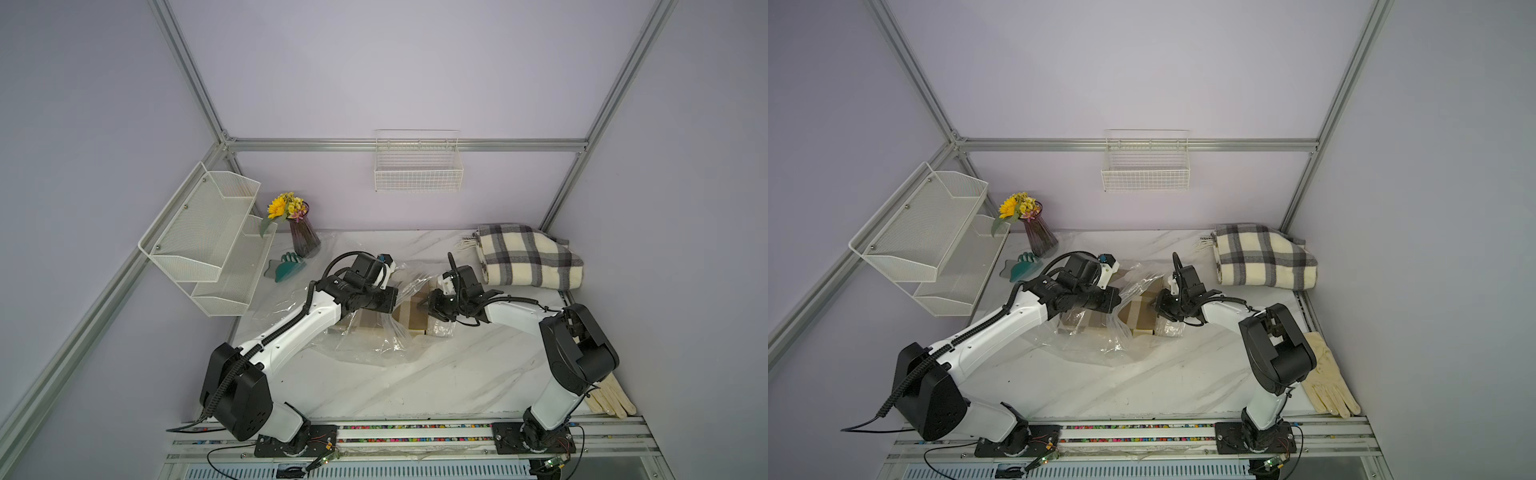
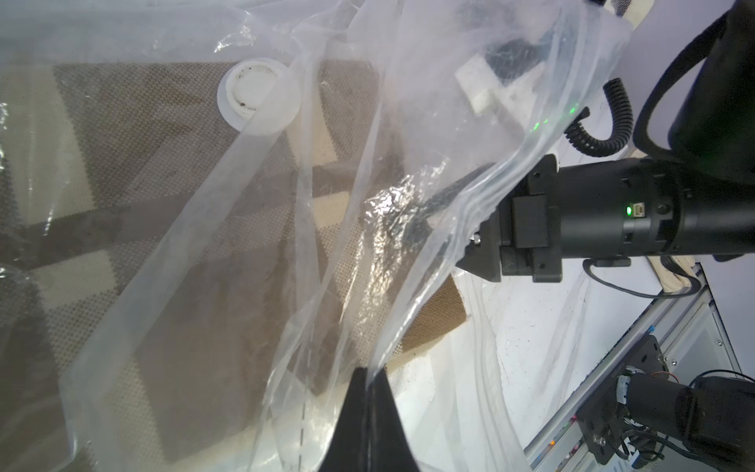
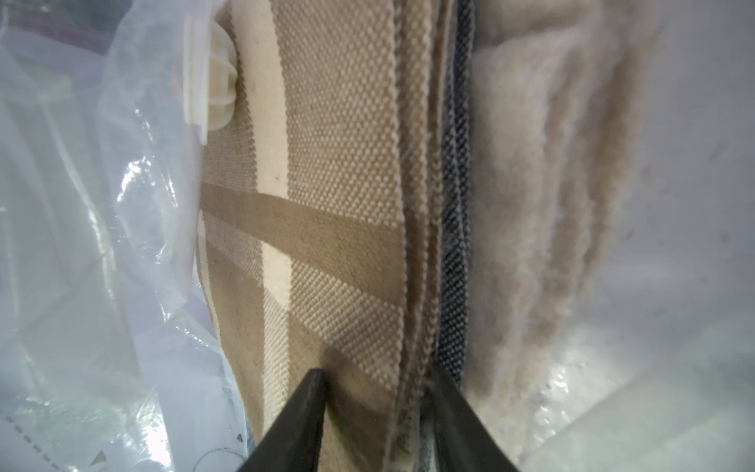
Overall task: Take the scarf out of the vacuum bag
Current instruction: Take out the scarf from the vacuum bag.
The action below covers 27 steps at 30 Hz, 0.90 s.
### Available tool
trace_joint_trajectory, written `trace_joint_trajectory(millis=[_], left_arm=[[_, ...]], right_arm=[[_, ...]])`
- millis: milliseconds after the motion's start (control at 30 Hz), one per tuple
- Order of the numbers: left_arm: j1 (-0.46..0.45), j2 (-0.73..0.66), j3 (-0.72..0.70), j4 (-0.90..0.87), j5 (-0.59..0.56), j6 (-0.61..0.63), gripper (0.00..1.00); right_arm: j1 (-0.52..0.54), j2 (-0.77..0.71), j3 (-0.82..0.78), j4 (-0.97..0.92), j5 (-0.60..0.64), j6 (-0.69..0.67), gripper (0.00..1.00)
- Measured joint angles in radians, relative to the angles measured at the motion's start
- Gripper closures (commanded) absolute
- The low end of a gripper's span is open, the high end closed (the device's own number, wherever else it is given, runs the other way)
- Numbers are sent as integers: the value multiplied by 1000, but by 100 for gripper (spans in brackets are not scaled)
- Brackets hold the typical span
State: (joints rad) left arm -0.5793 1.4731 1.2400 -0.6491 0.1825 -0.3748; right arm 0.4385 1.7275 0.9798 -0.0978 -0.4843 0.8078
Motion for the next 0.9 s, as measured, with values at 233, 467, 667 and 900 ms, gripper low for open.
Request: trace_joint_trajectory(millis=[233, 467, 667, 900], left_arm=[[0, 0, 0, 0, 0, 0, 100], [0, 0, 0, 0, 0, 0, 100], [0, 1, 0, 0, 0, 0, 100], [0, 18, 12, -2, 1, 0, 100]], right_arm=[[0, 7, 0, 27, -21, 19, 56], [0, 7, 0, 80, -54, 46, 57], [1, 6, 1, 116, -85, 63, 64], [8, -3, 34, 121, -92, 58, 61]])
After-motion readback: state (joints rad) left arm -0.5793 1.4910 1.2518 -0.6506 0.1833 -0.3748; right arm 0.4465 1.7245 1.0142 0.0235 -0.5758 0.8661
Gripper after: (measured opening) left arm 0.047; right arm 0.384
